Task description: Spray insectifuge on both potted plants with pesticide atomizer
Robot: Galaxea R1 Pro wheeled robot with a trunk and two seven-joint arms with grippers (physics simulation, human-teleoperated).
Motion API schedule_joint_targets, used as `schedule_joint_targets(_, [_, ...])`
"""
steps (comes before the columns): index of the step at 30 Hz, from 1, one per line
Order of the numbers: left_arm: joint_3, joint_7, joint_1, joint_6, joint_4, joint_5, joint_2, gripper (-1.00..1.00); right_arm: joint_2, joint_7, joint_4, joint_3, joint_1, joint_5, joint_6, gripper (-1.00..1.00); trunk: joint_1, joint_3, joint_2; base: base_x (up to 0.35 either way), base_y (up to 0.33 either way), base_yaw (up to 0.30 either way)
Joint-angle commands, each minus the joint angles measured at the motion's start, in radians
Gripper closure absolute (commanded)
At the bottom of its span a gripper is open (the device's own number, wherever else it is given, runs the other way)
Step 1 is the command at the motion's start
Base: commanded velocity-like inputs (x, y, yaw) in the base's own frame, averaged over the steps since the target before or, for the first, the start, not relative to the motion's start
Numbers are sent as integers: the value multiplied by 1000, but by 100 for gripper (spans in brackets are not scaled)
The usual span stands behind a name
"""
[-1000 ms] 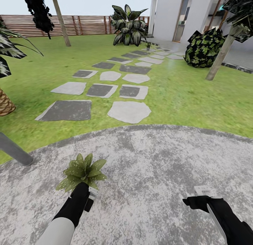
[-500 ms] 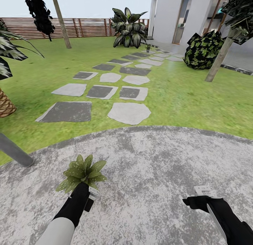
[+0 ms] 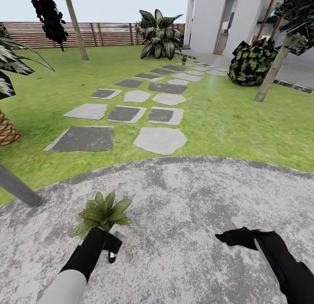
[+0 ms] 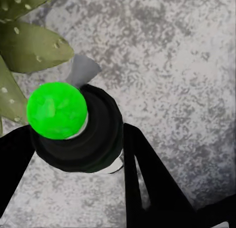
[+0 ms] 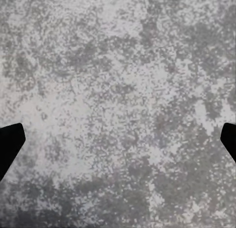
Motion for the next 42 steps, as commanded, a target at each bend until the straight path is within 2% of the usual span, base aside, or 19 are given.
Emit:
schedule_joint_targets(1, [6, -83, 0, -75, -2, -12, 19, 100, -1, 139, -51, -2, -2, 15, 6, -100, 0, -1, 0, 0, 0, 0])
schedule_joint_targets(4, [6, -245, 0, -213, -1, -15, 57, 100, -1, 344, -102, -3, -22, 17, 8, -100, 0, -1, 0, 0, 0, 0])
schedule_joint_targets(5, [6, -301, 0, -281, -1, -15, 85, 100, -2, 425, -111, -3, -44, 14, 8, -100, 0, -1, 0, 0, 0, 0])
schedule_joint_targets(6, [6, -325, 0, -319, -1, -15, 101, 100, -2, 475, -115, -3, -60, 12, 8, -100, 0, -1, 0, 0, 0, 0])
schedule_joint_targets(8, [6, -373, 0, -389, 0, -16, 136, 100, -2, 646, -119, -3, -123, 10, 7, -100, 0, -1, 0, 0, 0, 0])
schedule_joint_targets(11, [-5, -432, 0, -450, 1, -17, 161, 100, 6, 753, -118, -3, -165, 14, 6, -100, 0, -1, 0, 0, 0, 0])
schedule_joint_targets(13, [-19, -462, 0, -493, 1, -17, 166, 100, 24, 767, -115, -1, -172, 15, 3, -100, 0, -1, 0, 0, 0, 0])
schedule_joint_targets(14, [-23, -471, 0, -509, 2, -18, 167, 100, 51, 770, -113, -1, -173, 16, 0, -100, 0, -1, 0, 0, 0, 0])
schedule_joint_targets(15, [-27, -478, 0, -523, 2, -18, 169, 100, 109, 773, -100, 0, -175, 18, -4, -100, 0, -1, 0, 0, 0, 0])
schedule_joint_targets(16, [-29, -481, 0, -528, 2, -18, 169, 100, 140, 774, -88, 0, -176, 24, -10, -100, 0, -1, 0, 0, 0, 0])
schedule_joint_targets(19, [-40, -485, 0, -536, 2, -18, 169, 100, 187, 777, -65, 1, -177, 83, -33, -100, 0, -1, 0, 0, 0, 0])
schedule_joint_targets(21, [-56, -486, -1, -537, 2, -18, 169, 100, 196, 779, -61, 1, -177, 104, -40, -100, 0, -1, 0, 0, 0, 0])
schedule_joint_targets(24, [-149, -524, -8, -533, 0, -18, 166, 100, 203, 779, -55, 4, -177, 121, -90, -100, 0, -1, 0, 0, 0, 0])
schedule_joint_targets(26, [-169, -545, -10, -531, -1, -18, 154, 100, 204, 779, -53, 4, -177, 122, -109, -100, 0, -1, 0, 0, 0, 0])
schedule_joint_targets(31, [-182, -557, -19, -530, -2, -18, 94, 100, 205, 779, -52, 7, -177, 124, -122, -100, 0, -1, 0, 0, 0, 0])
schedule_joint_targets(33, [-183, -559, -30, -530, -3, -18, 71, 100, 205, 780, -52, 26, -177, 124, -122, -100, 0, -1, 0, 0, 0, 0])
schedule_joint_targets(39, [-186, -559, -50, -532, -4, -17, 41, 100, 203, 779, -52, 66, -177, 124, -123, -100, 0, -1, 0, 0, 0, 0])
schedule_joint_targets(40, [-187, -559, -50, -533, -4, -17, 38, 100, 203, 779, -52, 67, -177, 124, -123, 100, 0, -1, 0, 0, 0, 0])
schedule_joint_targets(42, [-187, -558, -51, -537, -5, -17, 35, 100, 203, 779, -52, 68, -176, 124, -124, 100, 0, -1, 0, 0, 0, 0])
